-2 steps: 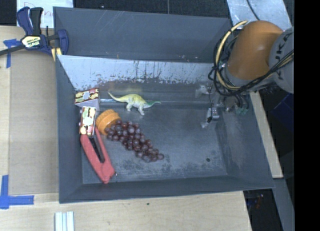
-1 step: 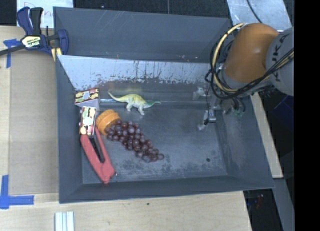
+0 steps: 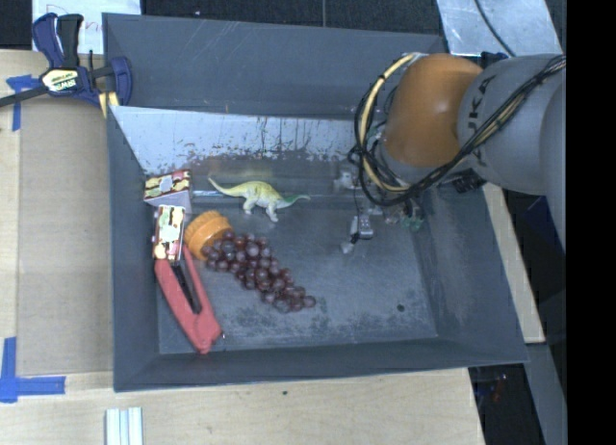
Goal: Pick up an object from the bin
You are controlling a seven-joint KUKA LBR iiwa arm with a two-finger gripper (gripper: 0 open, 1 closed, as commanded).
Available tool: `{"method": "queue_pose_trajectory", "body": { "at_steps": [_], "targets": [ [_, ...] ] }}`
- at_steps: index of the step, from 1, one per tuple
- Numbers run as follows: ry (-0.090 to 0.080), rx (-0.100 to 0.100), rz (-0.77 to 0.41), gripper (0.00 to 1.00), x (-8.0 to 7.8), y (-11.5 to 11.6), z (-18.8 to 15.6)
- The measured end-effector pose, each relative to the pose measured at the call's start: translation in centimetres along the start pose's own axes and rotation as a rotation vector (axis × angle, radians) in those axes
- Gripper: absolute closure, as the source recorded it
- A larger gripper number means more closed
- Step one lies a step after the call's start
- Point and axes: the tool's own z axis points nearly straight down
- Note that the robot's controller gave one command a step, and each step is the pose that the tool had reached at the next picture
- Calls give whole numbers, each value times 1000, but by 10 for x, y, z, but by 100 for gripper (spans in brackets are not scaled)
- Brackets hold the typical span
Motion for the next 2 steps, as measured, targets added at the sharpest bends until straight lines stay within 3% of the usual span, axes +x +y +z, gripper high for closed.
{"method": "queue_pose_trajectory", "body": {
  "at_steps": [1,2],
  "targets": [
    [3,-3,-1,0,15,25,12],
    [-3,0,-209,0,25,26,-25]
  ]
}}
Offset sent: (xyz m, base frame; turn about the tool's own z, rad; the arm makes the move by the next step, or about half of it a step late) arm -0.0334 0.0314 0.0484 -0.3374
